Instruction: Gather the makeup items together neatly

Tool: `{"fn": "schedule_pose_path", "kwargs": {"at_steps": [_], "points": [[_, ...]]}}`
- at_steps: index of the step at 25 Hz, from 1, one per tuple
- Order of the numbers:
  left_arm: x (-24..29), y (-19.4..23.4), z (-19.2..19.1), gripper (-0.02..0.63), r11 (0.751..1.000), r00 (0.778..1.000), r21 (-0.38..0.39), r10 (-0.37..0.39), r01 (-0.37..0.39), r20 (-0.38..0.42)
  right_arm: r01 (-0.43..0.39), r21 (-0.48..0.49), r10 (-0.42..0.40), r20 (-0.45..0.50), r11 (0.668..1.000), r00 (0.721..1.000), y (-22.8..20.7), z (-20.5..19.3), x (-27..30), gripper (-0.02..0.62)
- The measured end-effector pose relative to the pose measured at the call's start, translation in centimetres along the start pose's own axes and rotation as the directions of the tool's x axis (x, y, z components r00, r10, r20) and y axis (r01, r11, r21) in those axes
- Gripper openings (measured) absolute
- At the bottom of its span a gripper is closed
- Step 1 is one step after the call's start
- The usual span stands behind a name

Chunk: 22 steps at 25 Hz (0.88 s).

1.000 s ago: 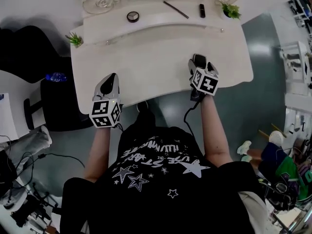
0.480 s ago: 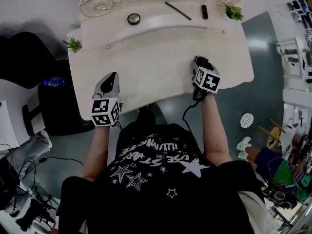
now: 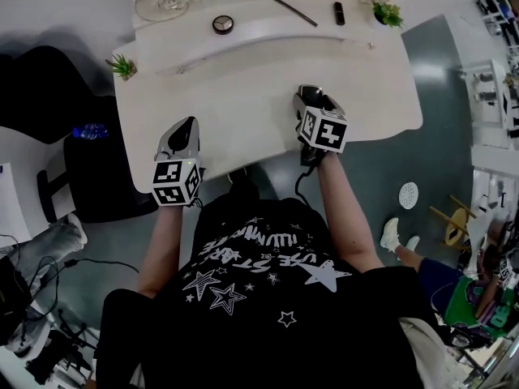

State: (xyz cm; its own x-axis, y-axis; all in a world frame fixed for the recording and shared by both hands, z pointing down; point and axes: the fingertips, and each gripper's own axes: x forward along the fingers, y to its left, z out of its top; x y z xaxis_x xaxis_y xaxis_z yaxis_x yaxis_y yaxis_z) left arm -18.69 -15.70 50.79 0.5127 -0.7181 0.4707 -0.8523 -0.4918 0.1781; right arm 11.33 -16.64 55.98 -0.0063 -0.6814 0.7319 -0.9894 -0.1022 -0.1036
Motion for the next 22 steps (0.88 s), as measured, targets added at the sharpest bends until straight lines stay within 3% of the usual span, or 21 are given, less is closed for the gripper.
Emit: {"fn": "schedule_pose_path", "kwargs": {"at_steps": [10,22], "points": [[-1.7,0.7,-0.7,0.0,0.999,0.999,-0.001,0.035,-0.035,-0.001,-0.146,-0.109,0.142,-0.041,0.983,0.989,10.0,-1.2,0.1,0.359],[-2.4,0.8,-1.5,0.0,0.998,0.998,-0.009,0.055,-0.055,-0.005,-0.208,-0.225,0.195,-0.079,0.952,0.978,15.7,-2.5,1.4,0.359]]}}
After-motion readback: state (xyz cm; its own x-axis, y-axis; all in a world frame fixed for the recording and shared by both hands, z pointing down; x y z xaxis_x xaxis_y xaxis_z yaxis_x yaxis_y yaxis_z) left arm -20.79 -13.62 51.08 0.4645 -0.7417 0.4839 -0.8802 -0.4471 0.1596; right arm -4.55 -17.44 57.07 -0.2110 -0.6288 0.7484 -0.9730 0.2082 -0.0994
